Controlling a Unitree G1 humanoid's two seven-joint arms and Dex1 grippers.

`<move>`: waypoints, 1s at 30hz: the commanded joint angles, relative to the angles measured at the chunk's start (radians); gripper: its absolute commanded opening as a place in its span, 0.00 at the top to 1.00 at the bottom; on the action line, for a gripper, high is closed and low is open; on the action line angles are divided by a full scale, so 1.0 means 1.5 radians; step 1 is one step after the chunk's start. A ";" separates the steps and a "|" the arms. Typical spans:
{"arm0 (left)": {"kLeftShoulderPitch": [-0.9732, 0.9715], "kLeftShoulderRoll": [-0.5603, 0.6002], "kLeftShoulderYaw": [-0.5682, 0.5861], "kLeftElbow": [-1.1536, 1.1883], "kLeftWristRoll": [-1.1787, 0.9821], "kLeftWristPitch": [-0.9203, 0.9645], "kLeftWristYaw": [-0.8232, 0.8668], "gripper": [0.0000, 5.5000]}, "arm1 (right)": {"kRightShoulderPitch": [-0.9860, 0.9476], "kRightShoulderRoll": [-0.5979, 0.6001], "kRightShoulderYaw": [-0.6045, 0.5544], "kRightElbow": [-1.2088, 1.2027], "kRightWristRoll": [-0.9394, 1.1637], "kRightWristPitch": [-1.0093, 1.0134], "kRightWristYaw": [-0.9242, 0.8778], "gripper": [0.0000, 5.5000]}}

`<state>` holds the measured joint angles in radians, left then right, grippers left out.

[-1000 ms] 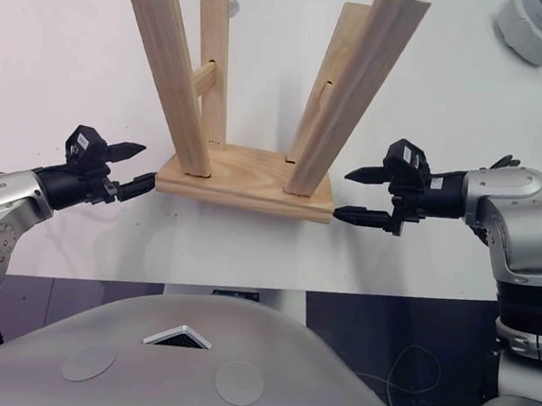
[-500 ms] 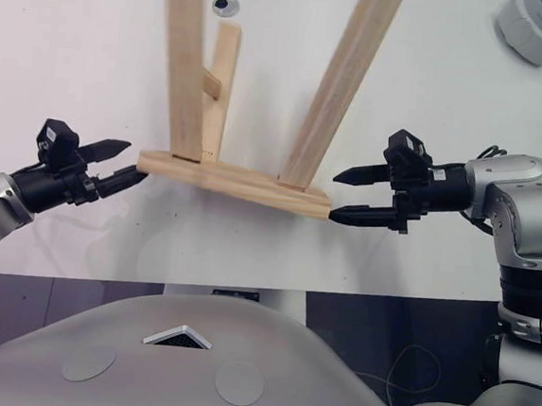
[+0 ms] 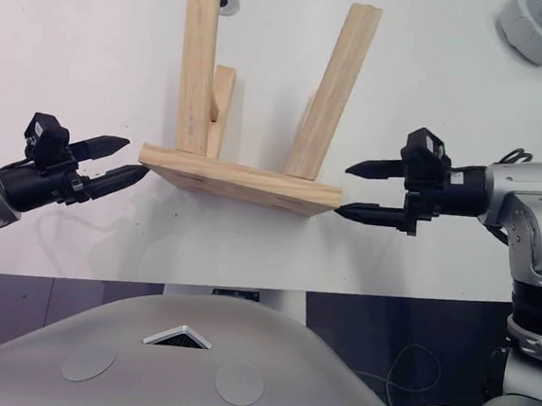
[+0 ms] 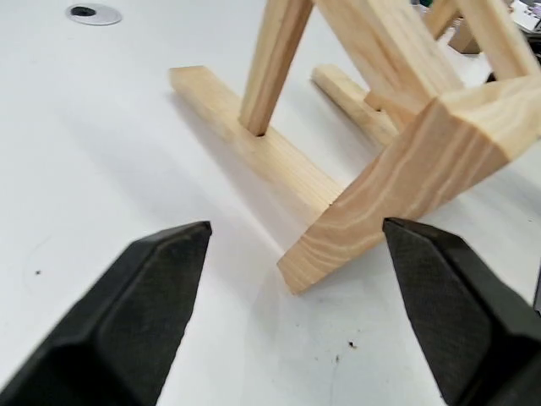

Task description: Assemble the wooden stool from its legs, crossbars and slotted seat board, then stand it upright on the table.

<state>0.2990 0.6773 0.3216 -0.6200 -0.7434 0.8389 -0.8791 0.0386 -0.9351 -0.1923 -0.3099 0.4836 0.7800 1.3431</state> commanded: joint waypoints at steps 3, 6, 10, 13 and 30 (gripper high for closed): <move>0.003 0.083 0.020 -0.025 -0.061 -0.039 -0.138 0.31 | 0.098 -0.032 -0.068 -0.106 0.021 -0.050 -0.004 0.19; 0.003 0.113 0.008 -0.017 -0.041 -0.063 -0.166 0.31 | 0.092 -0.032 -0.044 -0.122 0.047 -0.051 -0.001 0.19; -0.006 0.141 0.005 0.003 -0.026 -0.086 -0.182 0.31 | 0.076 -0.057 -0.039 -0.087 0.037 -0.076 0.001 0.19; 0.014 0.148 0.003 -0.006 -0.023 -0.098 -0.186 0.31 | 0.077 -0.082 -0.053 -0.057 0.024 -0.098 0.006 0.19; -0.010 0.113 -0.144 0.055 0.050 -0.165 -0.165 0.44 | 0.087 -0.007 0.098 -0.130 0.045 -0.099 -0.087 0.30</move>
<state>0.2909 0.8396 0.1130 -0.5322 -0.6657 0.5992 -1.1230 0.1861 -0.9476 -0.0517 -0.4913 0.5546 0.6444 1.2293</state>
